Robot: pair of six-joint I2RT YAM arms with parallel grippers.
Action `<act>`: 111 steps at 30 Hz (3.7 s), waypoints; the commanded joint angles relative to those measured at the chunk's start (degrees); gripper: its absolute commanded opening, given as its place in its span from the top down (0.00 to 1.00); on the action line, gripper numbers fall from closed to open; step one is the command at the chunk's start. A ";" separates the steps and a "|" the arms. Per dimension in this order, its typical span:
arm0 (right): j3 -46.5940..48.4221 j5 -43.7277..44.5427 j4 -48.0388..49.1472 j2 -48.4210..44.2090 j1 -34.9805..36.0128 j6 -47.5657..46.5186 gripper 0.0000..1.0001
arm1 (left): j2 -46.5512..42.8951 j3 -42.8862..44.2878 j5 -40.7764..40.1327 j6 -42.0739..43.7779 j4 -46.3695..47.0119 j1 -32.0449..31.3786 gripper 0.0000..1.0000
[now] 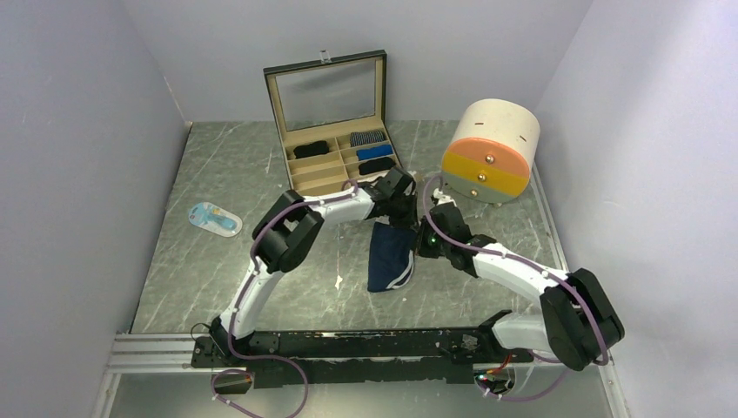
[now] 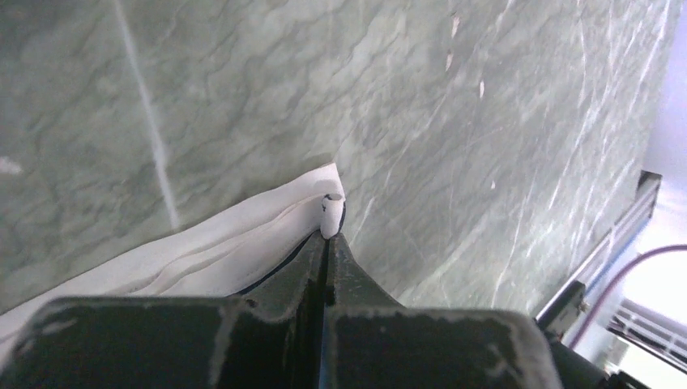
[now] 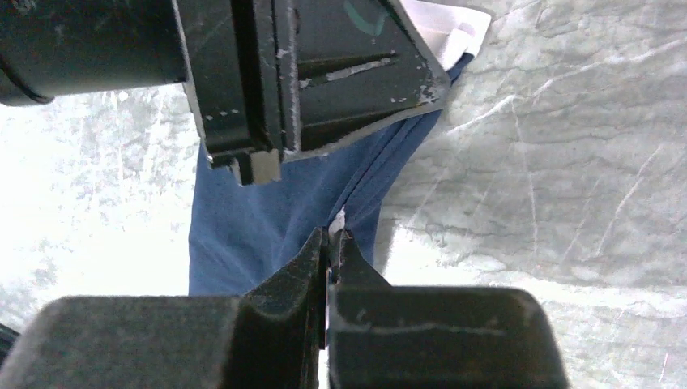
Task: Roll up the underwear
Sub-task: Fold the underwear at the center of the board.
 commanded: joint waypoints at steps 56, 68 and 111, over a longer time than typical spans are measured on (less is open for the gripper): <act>2.43 -10.14 6.16 10.41 -9.63 8.23 0.53 | -41.70 -44.41 3.61 10.82 5.85 8.58 0.37; 5.49 -8.68 2.20 9.98 -8.49 9.03 0.91 | -43.79 -48.90 3.73 9.46 6.89 11.51 0.40; 42.50 28.81 -29.55 36.14 26.26 15.15 0.91 | -49.41 -54.67 8.71 10.23 4.48 27.84 0.40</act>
